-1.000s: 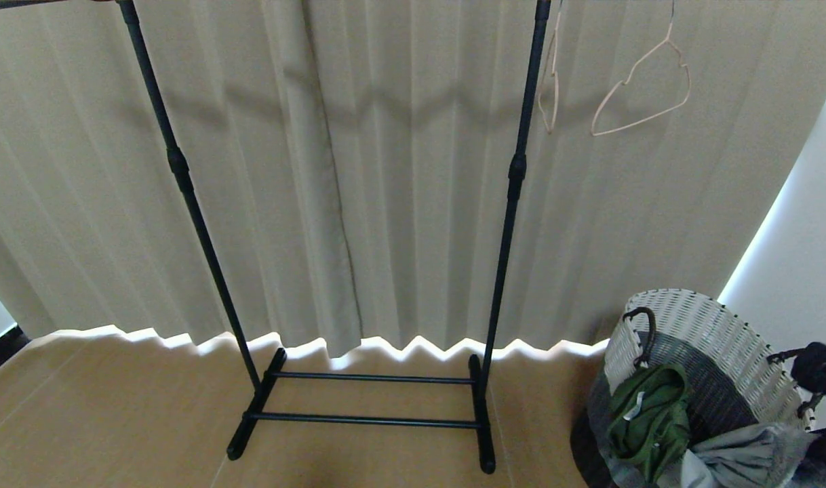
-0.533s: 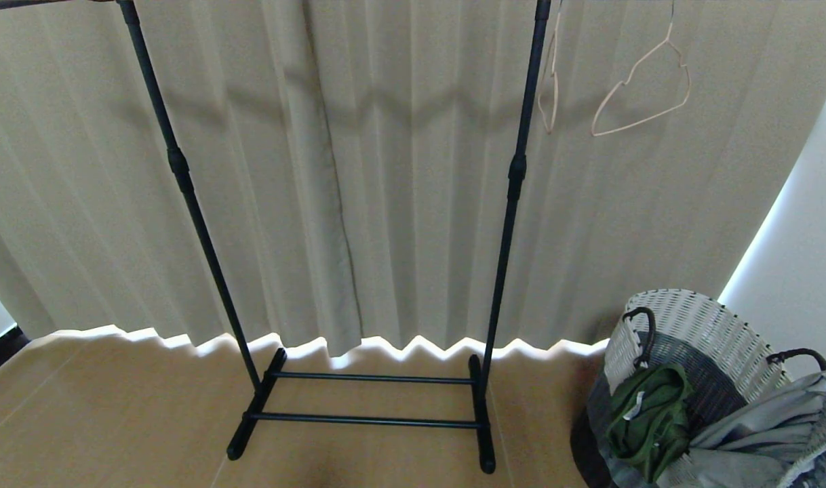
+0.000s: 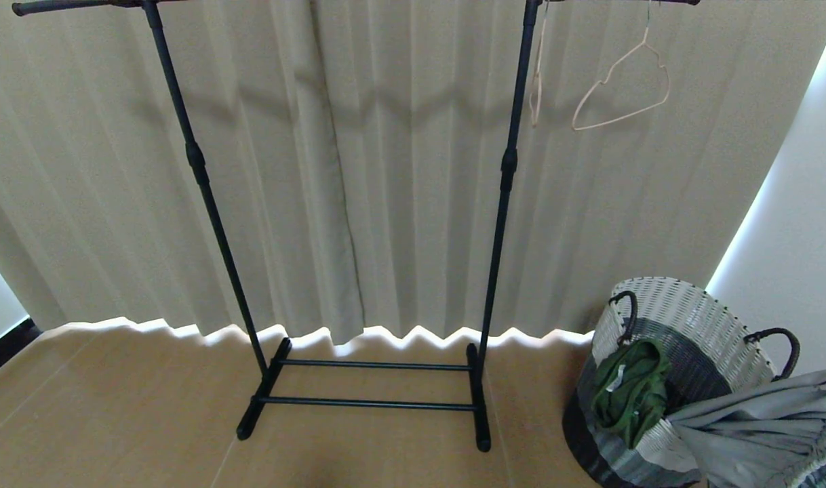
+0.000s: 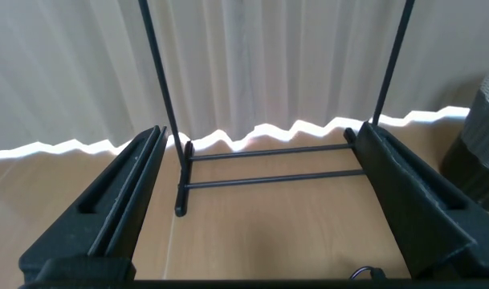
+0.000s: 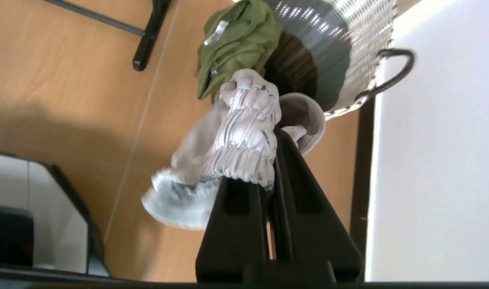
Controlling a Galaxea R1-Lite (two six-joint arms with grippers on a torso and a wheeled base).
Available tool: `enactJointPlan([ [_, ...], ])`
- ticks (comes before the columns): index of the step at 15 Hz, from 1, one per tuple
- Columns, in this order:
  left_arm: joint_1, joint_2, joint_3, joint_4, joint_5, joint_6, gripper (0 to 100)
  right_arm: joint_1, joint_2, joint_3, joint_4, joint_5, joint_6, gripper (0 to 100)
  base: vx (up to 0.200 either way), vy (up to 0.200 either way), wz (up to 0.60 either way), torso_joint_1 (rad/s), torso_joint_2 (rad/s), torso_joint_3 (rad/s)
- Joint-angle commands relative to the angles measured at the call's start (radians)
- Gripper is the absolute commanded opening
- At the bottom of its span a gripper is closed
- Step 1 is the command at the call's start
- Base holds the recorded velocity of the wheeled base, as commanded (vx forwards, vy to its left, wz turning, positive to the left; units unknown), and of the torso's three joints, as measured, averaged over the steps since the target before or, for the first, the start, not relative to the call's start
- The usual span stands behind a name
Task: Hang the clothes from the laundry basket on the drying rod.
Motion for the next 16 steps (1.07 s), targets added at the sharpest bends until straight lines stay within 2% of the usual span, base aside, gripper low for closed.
enactJointPlan([
  [1, 0.0, 0.0, 0.0, 0.0, 0.002, -0.002, 100, 0.01, -0.004, 0.002, 0.001, -0.001, -0.001, 0, 0.0, 0.0, 0.0, 0.0, 0.0, 0.0],
  [2, 0.0, 0.0, 0.0, 0.0, 0.002, -0.002, 100, 0.01, -0.002, 0.002, 0.001, 0.0, -0.001, 0, 0.0, 0.0, 0.0, 0.0, 0.0, 0.0],
  [13, 0.0, 0.0, 0.0, 0.0, 0.002, 0.0, 100, 0.039, 0.013, -0.002, -0.009, -0.001, -0.001, 0, 0.0, 0.2, 0.0, 0.003, 0.0, 0.001],
  [16, 0.0, -0.001, 0.0, 0.0, 0.003, -0.003, 100, 0.069, 0.044, 0.002, -0.098, 0.0, 0.002, 0, 0.0, 0.0, 0.0, 0.0, 0.0, 0.0],
])
